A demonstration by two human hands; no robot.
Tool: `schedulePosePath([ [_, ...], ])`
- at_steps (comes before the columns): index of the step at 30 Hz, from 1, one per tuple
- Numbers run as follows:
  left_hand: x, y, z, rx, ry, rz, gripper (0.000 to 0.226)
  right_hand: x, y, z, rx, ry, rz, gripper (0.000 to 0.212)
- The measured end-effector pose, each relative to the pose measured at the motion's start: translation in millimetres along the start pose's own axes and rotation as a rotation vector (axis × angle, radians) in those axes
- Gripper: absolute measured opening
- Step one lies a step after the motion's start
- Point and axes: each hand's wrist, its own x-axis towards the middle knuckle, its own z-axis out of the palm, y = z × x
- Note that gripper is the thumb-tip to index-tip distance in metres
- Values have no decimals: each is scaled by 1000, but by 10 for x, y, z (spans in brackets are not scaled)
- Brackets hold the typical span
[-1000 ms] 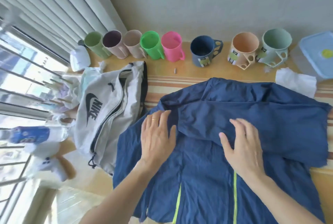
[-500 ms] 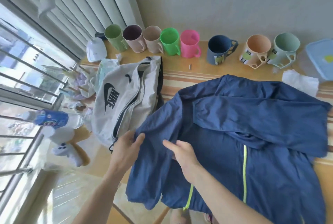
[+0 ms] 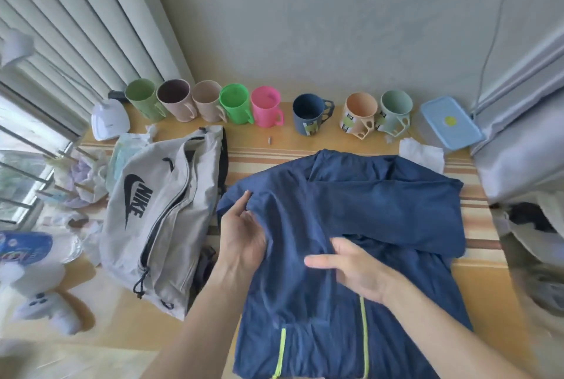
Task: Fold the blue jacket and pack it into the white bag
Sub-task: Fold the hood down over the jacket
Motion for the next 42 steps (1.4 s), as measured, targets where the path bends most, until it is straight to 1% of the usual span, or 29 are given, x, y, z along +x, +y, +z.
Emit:
schedulePosePath([
  [2,150,-209,102,-40,-7,28,22,-171,-187,-531,-163,150,-38,26],
  [5,314,-474,131,30,116,60,7,-390,-404,-1476,-590,396,-3,19],
  [8,477,-707,-109,226,334,-26,9,-459,-399,-2283,-923,599,133,28],
  [10,568,-816,-309,434,487,-143,20,-456,-312,-2622,-1058,759,194,32],
  [11,603,-853,-386,524,561,-160,26,-444,-263,-2736,-1083,827,195,30],
  [12,622,-882,-425,610,623,-129,28,-425,-215,-2823,-1087,884,182,28],
  [13,631,-909,-428,745,694,-35,28,-388,-167,-2897,-1088,937,154,27],
  [14,642,-937,-400,946,777,146,29,-346,-116,-2948,-1091,977,118,29],
  [15,667,-968,-328,1195,808,386,30,-289,-51,-2996,-1091,997,87,32],
  [16,689,-998,-234,1440,725,638,28,-229,12,-3019,-1080,994,67,35],
  [17,740,-1034,-142,1648,553,855,23,-157,75,-3036,-1060,977,58,36],
  [18,833,-1070,-59,1843,366,974,24,-84,131,-3039,-1044,959,75,39],
  [19,971,-1084,-36,2052,214,1010,34,-28,183,-3034,-1044,942,94,43],
  [20,1111,-1083,-23,2250,113,993,47,9,219,-3030,-1060,923,124,48],
  [22,1391,-1018,-122,2505,55,867,61,45,290,-3109,-1075,893,188,54],
  [25,1514,-741,-379,2519,140,701,60,-33,385,-3340,-968,930,232,48],
  [27,1457,-539,-568,2616,175,595,68,-95,430,-3489,-866,924,232,39],
  [29,1365,-371,-669,2683,208,540,73,-119,441,-3533,-794,908,236,35],
  [30,1331,-324,-651,2675,240,524,75,-120,430,-3492,-807,942,235,36],
  [31,1306,-317,-596,2647,293,516,74,-115,429,-3416,-860,1020,211,39],
  [32,1292,-350,-506,2587,354,555,66,-93,438,-3307,-938,1130,138,42],
  [33,1283,-427,-389,2505,392,645,55,-51,458,-3140,-1005,1220,8,43],
  [34,1286,-540,-276,2428,373,772,46,13,489,-2915,-1056,1249,-151,43],
  [35,1308,-683,-169,2391,292,887,43,105,526,-2672,-1105,1201,-273,43],
  [36,1347,-843,-88,2404,179,937,46,223,591,-2460,-1177,1084,-308,48],
  [38,1478,-1116,-72,2515,3,855,57,486,811,-2215,-1319,840,-229,61],
  [39,1557,-1204,-137,2563,-10,787,62,603,933,-2185,-1376,779,-174,66],
  [40,1632,-1256,-224,2594,12,737,65,692,1027,-2200,-1418,764,-139,69],
  [42,1732,-1296,-405,2639,57,718,70,798,1162,-2276,-1469,797,-121,72],
])
